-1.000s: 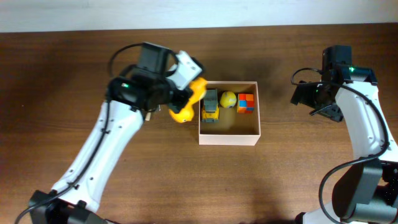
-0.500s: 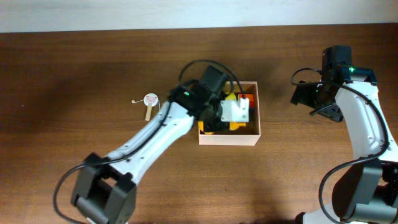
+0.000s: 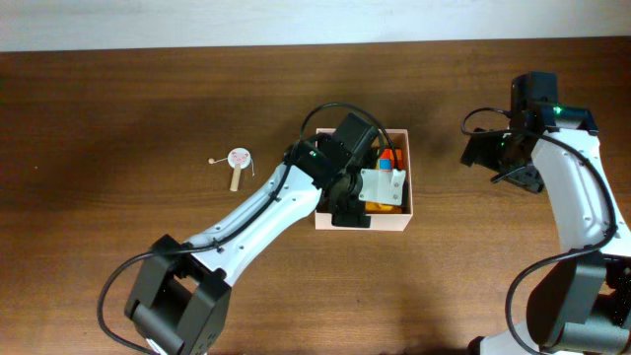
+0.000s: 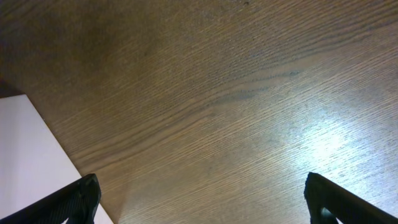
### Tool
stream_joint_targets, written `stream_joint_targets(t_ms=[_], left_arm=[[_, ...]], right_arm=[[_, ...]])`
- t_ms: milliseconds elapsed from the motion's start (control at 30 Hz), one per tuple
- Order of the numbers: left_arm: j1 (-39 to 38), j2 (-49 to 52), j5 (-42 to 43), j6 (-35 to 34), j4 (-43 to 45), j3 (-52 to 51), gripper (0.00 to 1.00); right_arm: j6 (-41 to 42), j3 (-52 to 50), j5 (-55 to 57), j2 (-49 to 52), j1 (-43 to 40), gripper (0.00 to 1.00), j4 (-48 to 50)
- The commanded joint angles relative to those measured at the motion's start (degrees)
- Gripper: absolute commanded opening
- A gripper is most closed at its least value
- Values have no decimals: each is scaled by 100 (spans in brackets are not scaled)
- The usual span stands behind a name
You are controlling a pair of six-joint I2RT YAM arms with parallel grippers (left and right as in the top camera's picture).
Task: Pack container
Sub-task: 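Release the orange toy in the box front and lift the left gripper, then lower the left gripper onto the pig rattle drum handle and grasp it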
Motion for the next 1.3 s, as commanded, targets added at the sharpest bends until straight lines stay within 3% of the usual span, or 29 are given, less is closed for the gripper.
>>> stream_joint_targets(t_ms=[0, 133, 267, 333, 367, 433, 600, 900, 1267], left_arm=[[57, -83, -927, -931, 46, 669, 99], [439, -267, -1932, -2457, -9, 1460, 99], [997, -382, -1926, -3779, -98, 1639, 99], [1373, -380, -1928, -4704, -321, 1637, 99], [1801, -350, -1928, -5613, -691, 1604, 99], [2214, -280, -1917, -6159, -1064, 1576, 99], [3042, 168, -1687, -6153, -1486, 1410, 99], [3051, 861, -1504, -6083, -1880, 1410, 99], [3032, 1281, -1346, -6483, -2496, 1410, 96]], right_arm=[[48, 7, 114, 4, -24, 99, 11], [50, 7, 114, 4, -24, 99, 11], [48, 7, 114, 4, -24, 100, 11], [48, 7, 114, 4, -24, 99, 11], [50, 7, 114, 4, -24, 99, 11], [50, 7, 114, 4, -24, 99, 11], [48, 7, 114, 4, -24, 99, 11], [50, 7, 114, 4, -24, 99, 11], [48, 7, 114, 4, -24, 99, 11]])
